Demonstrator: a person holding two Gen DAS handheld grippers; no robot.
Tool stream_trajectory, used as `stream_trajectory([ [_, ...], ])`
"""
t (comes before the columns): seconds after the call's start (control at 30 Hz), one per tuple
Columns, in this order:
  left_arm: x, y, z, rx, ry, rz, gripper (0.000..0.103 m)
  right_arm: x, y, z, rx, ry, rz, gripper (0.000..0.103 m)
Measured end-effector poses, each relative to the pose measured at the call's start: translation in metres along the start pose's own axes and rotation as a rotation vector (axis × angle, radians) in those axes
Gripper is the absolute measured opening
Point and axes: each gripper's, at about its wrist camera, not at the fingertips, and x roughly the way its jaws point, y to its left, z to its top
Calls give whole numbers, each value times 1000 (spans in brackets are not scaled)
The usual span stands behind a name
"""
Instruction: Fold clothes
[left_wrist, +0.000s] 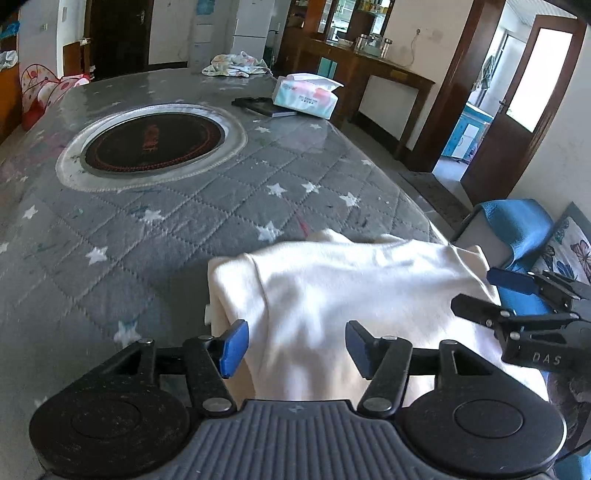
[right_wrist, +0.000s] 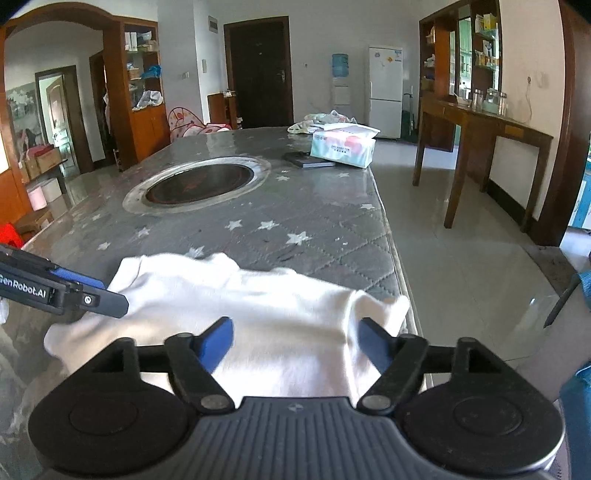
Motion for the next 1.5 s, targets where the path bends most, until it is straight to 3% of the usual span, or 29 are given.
stream_trajectory([
  [0.47,-31,-13,-35,36,-45,19,84,-35,24,-26,-5,-41,-13,103],
  [0.93,-58,-19,-65,71,-108,12,102,-58,37,-46,31,-62,-30,103],
  [1.5,-87,-18,-91,76,-212,55,103,-80,52,-67,66,-71,18,103],
])
